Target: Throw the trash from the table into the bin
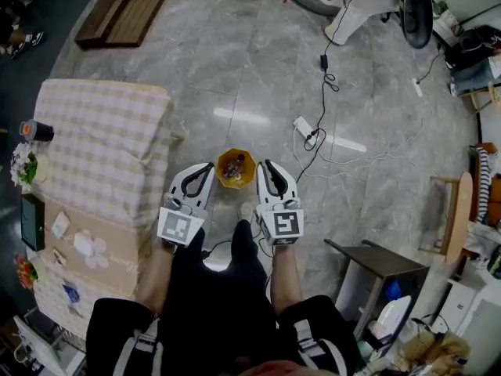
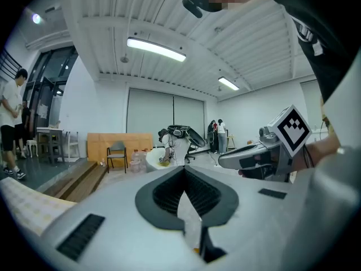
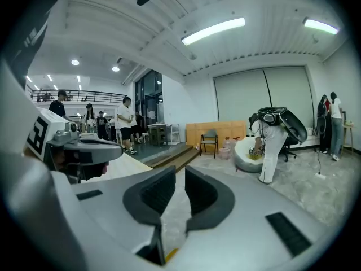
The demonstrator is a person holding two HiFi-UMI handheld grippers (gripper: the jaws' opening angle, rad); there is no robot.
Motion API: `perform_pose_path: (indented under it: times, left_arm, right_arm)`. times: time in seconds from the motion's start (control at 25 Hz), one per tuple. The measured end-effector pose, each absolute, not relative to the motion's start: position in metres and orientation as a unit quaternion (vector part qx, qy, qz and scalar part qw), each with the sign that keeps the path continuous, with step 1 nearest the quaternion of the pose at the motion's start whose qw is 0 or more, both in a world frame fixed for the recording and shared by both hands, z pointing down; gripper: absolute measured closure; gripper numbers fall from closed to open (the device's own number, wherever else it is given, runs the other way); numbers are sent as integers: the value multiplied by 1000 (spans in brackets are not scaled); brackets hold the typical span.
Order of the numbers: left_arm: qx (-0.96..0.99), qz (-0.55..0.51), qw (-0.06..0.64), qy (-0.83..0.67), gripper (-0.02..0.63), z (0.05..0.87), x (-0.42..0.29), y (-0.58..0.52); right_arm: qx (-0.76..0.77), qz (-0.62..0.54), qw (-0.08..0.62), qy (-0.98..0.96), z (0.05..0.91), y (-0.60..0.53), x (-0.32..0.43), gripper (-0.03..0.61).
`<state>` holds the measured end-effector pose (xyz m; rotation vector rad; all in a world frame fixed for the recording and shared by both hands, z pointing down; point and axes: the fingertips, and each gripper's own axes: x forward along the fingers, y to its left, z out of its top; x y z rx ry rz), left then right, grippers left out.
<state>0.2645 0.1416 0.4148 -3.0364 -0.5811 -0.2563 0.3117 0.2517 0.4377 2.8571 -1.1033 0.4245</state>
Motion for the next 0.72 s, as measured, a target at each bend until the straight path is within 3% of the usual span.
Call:
perform_pose_path:
  times: [0.16,0.72]
  left_arm:
    - [-981,-73,20,-180,611,406,269,135]
    - [-985,-65,-15,-161,611,402,269,127]
  right_arm:
    - [928,119,24,-351,430,249,310,571]
    - [919,118,48,-374,428,233,307,572]
